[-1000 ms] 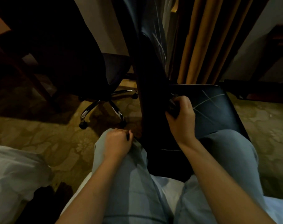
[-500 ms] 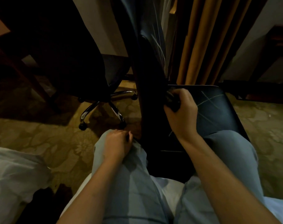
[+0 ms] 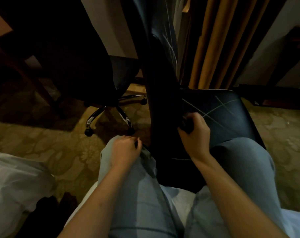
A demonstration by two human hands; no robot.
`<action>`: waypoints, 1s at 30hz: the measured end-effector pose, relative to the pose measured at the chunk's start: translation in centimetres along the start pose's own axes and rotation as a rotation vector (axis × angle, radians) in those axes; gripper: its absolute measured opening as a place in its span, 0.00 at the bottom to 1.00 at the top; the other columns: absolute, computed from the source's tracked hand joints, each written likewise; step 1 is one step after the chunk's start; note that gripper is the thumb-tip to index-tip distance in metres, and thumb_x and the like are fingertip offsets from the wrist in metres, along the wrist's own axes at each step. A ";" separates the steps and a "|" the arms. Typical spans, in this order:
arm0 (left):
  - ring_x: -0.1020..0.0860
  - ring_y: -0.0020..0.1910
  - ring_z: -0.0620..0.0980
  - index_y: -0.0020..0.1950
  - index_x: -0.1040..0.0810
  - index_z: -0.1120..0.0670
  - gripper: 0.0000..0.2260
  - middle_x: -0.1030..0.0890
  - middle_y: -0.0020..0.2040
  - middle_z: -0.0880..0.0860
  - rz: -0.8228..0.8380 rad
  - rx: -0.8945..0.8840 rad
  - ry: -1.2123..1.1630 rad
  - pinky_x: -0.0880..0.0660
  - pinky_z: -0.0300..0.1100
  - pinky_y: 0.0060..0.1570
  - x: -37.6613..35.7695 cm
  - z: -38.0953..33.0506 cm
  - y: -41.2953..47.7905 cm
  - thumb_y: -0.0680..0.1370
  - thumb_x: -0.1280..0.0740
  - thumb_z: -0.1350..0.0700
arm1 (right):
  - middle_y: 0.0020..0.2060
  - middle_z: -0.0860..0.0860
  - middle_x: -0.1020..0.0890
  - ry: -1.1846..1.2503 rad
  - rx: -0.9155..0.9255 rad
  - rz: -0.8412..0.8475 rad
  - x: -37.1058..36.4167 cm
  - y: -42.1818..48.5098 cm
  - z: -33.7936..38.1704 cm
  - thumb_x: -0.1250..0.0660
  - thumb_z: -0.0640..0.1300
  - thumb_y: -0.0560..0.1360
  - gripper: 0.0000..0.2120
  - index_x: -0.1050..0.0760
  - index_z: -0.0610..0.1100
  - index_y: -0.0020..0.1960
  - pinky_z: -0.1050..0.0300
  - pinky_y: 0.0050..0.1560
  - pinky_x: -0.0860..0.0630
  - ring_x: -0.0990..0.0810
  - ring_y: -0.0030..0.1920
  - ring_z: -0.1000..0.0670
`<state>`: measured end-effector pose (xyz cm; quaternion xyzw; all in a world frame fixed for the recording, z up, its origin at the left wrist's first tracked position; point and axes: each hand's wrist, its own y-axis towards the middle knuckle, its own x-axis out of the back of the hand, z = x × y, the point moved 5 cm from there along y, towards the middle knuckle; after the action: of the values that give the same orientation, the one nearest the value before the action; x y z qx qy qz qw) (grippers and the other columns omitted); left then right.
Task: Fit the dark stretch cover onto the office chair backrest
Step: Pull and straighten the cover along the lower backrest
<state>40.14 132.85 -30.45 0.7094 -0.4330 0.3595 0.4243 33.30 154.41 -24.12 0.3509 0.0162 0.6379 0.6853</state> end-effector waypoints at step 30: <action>0.24 0.33 0.50 0.34 0.20 0.54 0.14 0.20 0.32 0.51 -0.004 0.014 0.104 0.28 0.44 0.39 -0.1 0.0 0.3 0.78 0.36 0.54 | 0.40 0.52 0.27 0.002 -0.055 0.032 -1.2 -0.9 -2.1 0.27 0.37 0.70 0.13 0.32 0.45 0.44 0.73 0.38 0.33 0.28 0.38 0.55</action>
<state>39.77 132.84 -30.45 0.6936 -0.4065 0.3981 0.4418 32.89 154.40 -26.62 0.3314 -0.0061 0.6494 0.6844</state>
